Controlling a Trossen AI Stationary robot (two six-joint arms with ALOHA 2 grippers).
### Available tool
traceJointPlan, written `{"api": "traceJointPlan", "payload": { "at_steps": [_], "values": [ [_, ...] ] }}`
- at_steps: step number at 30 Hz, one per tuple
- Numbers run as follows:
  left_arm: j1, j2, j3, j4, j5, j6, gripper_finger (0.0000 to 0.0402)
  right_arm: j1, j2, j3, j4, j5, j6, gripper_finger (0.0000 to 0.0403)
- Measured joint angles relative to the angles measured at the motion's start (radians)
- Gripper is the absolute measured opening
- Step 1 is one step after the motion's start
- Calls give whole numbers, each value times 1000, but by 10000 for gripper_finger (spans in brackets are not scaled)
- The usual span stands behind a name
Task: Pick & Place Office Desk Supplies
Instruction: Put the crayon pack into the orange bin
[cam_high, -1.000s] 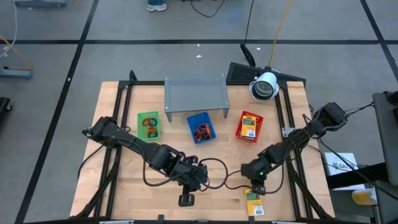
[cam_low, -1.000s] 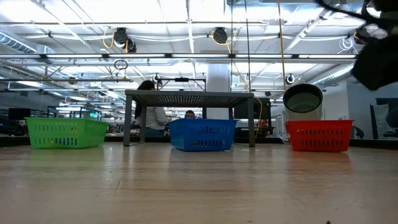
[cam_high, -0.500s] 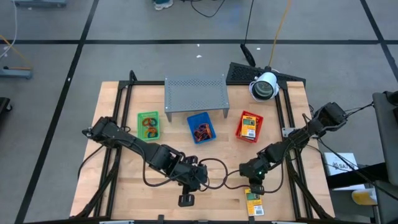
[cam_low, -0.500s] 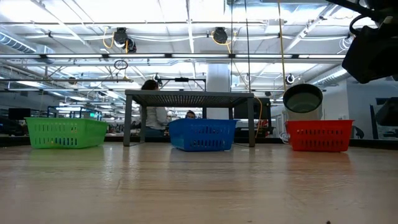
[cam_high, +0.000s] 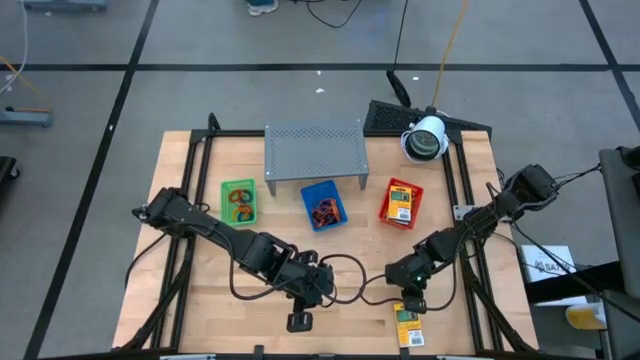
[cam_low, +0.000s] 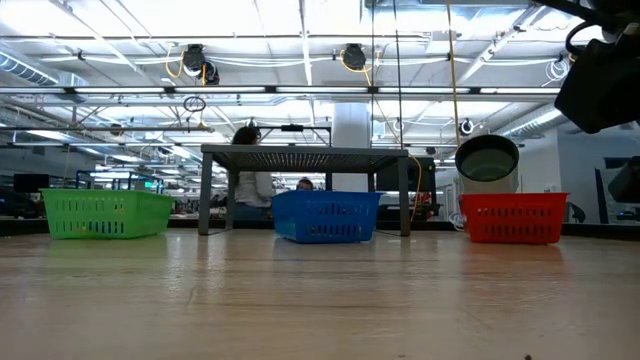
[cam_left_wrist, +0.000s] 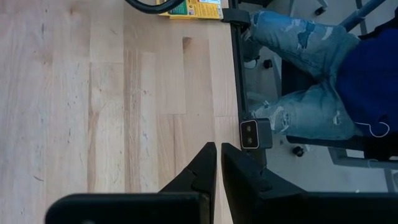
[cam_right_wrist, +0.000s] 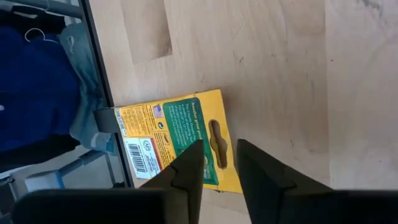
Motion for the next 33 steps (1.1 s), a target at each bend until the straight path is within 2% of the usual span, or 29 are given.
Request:
{"api": "traceJointPlan", "payload": {
  "at_steps": [11, 23, 29, 33],
  "values": [
    [0, 0, 0, 0, 0, -4, 31, 2, 0, 0, 0, 1, 0, 132],
    [0, 0, 0, -1, 0, -8, 31, 54, 0, -5, 16, 33, 23, 131],
    [0, 0, 0, -1, 0, -27, 31, 53, 0, -76, 50, 35, 79, 132],
    [0, 0, 0, -1, 0, -27, 31, 51, -6, -143, 149, 16, 153, 132]
  ]
}}
